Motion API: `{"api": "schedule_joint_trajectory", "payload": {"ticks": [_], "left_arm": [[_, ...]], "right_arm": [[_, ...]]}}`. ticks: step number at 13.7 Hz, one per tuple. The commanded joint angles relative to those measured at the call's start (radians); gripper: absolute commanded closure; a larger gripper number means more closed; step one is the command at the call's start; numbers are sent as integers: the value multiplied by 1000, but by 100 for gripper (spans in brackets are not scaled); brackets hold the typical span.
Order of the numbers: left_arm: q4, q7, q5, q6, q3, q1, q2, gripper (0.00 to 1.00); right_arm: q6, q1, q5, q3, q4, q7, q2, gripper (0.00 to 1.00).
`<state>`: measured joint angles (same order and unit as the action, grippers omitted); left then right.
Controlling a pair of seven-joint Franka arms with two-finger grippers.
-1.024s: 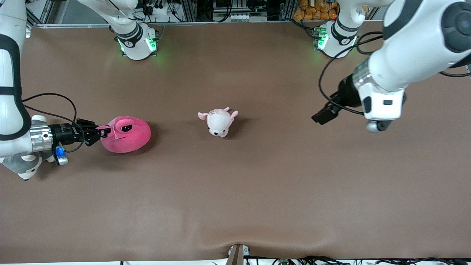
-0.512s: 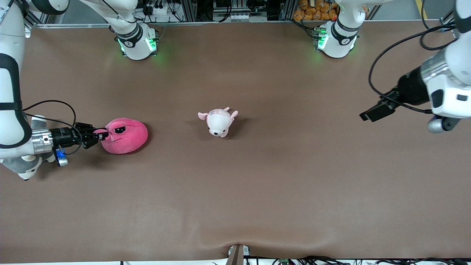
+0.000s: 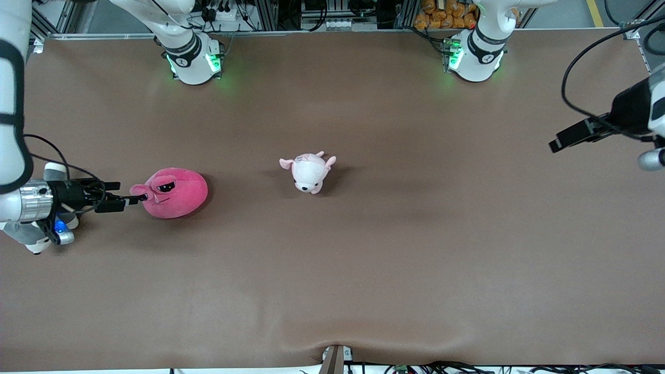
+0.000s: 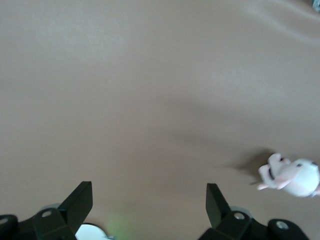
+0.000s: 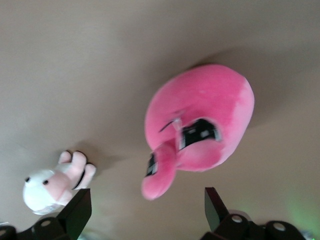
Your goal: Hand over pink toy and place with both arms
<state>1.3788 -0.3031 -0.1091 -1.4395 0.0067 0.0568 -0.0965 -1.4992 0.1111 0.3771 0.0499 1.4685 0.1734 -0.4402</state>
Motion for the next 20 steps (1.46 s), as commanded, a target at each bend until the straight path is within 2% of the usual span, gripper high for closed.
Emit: {"api": "schedule_joint_trajectory", "payload": {"ticks": [1,3,7,9,10,15,18,20], "left_arm": [[81,100,22,-4,123,99,77,0],[85,127,35,1,145,113,87,0],[83,125,40,-1,139,113,90,0],[103,114,63,-2,116,115,90,0],[111,114,83,-2,110,115,96,0],[154,114,89,-9,95,113,121,0],[149,114,97,-13,88,115,115,0],[151,114,97,-13,70,112,120,0]], "right_arm": [[-18,-85,-127,4,29,-35,130,0],[-18,-132,-214,4,41,-37,214,0],[-22,-148,-280,5,101,-149,377,0],[-21,-175,-357,10,102,-184,429,0],[-21,-174,-368,11,102,-215,449,0],[20,-127,-353,8,99,-206,485,0],[60,-117,-334,5,101,-73,491,0],[74,-120,-310,7,102,-60,494,0]]}}
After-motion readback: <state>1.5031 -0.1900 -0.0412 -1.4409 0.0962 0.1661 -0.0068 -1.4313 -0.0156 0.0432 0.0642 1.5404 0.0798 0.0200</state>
